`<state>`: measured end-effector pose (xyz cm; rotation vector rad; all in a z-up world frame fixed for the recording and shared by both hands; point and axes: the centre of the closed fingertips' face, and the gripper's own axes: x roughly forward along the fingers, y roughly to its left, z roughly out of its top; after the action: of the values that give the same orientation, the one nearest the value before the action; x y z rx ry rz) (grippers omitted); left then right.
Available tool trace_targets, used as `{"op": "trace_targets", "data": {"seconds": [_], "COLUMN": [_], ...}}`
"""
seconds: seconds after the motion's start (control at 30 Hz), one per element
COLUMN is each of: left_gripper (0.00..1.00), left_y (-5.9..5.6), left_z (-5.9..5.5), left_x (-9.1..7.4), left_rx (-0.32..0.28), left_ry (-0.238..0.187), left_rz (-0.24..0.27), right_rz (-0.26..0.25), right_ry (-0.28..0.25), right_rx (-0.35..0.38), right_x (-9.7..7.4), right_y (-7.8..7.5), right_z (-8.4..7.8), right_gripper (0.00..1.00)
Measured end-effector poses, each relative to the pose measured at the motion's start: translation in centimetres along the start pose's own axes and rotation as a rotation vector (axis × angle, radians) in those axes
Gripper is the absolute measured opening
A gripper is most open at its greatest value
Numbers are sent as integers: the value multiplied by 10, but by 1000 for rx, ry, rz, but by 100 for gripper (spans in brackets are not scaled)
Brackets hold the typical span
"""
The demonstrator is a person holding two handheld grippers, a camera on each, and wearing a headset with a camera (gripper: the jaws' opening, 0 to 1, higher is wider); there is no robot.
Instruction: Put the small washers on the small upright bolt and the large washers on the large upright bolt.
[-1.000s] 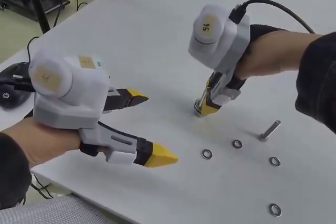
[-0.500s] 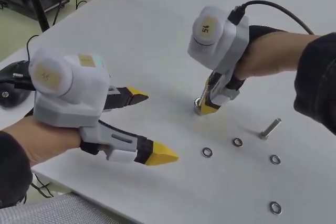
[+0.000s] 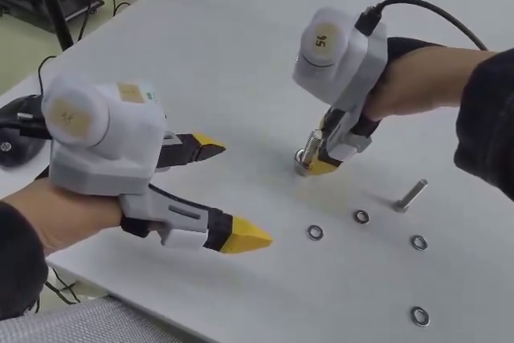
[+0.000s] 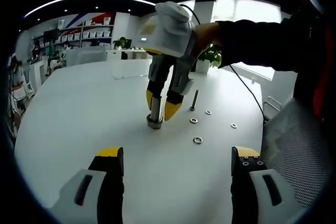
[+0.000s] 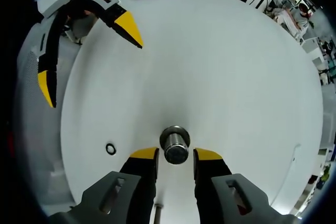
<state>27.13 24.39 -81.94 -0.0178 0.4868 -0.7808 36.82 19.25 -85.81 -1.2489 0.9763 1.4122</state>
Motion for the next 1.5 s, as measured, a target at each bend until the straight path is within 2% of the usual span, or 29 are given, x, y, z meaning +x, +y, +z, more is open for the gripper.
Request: {"op": "trace_targets", "data": {"seconds": [0.5,1.5], "left_gripper": [84,84], "left_y": [-2,-11], "left_z": [1,6], "left_x": [1,0], "left_rx": [12,41], "left_ry": [12,21], "left_rz": [-10,-25], "right_rz": [-3,18], "right_ry": [2,12], "right_rx": [38,104], "right_x": [-3,-4], "right_y": [2,48], "right_z": [-23,-62], "right_gripper": [28,26]}}
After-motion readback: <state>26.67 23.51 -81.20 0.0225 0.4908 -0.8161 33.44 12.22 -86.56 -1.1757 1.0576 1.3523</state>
